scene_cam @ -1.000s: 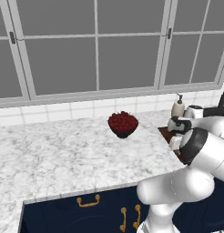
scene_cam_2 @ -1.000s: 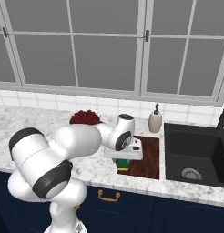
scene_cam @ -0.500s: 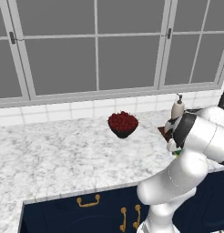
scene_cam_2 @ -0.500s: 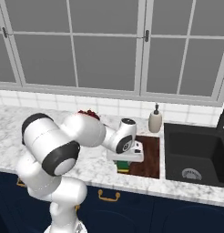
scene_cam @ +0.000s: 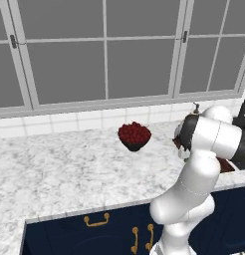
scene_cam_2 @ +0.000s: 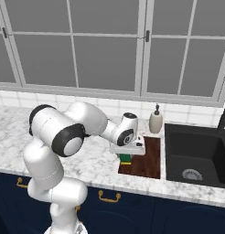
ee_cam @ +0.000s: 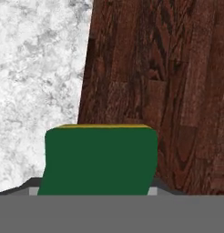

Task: Pick up the sponge from the counter and clean the cutting board by briefly scrubbing or pressing down on the cutting board. Once finished, release the sponge.

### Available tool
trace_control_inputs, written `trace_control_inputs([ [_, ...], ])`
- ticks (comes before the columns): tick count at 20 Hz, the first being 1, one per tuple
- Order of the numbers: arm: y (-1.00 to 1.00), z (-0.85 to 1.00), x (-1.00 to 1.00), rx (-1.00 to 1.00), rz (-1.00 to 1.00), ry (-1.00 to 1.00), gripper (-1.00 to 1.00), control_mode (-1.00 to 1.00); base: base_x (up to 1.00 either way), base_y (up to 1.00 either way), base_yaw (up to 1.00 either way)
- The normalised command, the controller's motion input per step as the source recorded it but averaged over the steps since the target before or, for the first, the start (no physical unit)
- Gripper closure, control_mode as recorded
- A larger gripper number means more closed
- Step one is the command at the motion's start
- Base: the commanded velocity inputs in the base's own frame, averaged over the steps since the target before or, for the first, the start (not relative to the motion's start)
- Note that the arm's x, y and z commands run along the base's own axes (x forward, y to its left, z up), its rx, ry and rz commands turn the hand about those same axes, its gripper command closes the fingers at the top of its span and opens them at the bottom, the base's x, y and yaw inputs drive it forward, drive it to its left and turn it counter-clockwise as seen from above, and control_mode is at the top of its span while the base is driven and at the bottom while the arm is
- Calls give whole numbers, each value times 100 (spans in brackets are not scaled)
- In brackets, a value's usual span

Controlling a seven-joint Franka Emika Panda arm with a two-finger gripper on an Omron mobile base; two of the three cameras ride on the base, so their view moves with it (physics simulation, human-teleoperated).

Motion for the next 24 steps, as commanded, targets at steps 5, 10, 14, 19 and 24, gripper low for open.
trace_control_inputs([
  [5, 0, 0, 70, 0, 2, 0, 100, -100, 0, 0, 0],
  [10, 0, 0, 56, 0, 3, 0, 100, -100, 0, 0, 0],
  [14, -8, 0, 12, 5, 1, -2, 100, -100, 0, 0, 0],
  [19, -18, 0, 19, 2, 0, 0, 100, -100, 0, 0, 0],
  [24, -20, 0, 16, 0, 0, 0, 100, -100, 0, 0, 0],
])
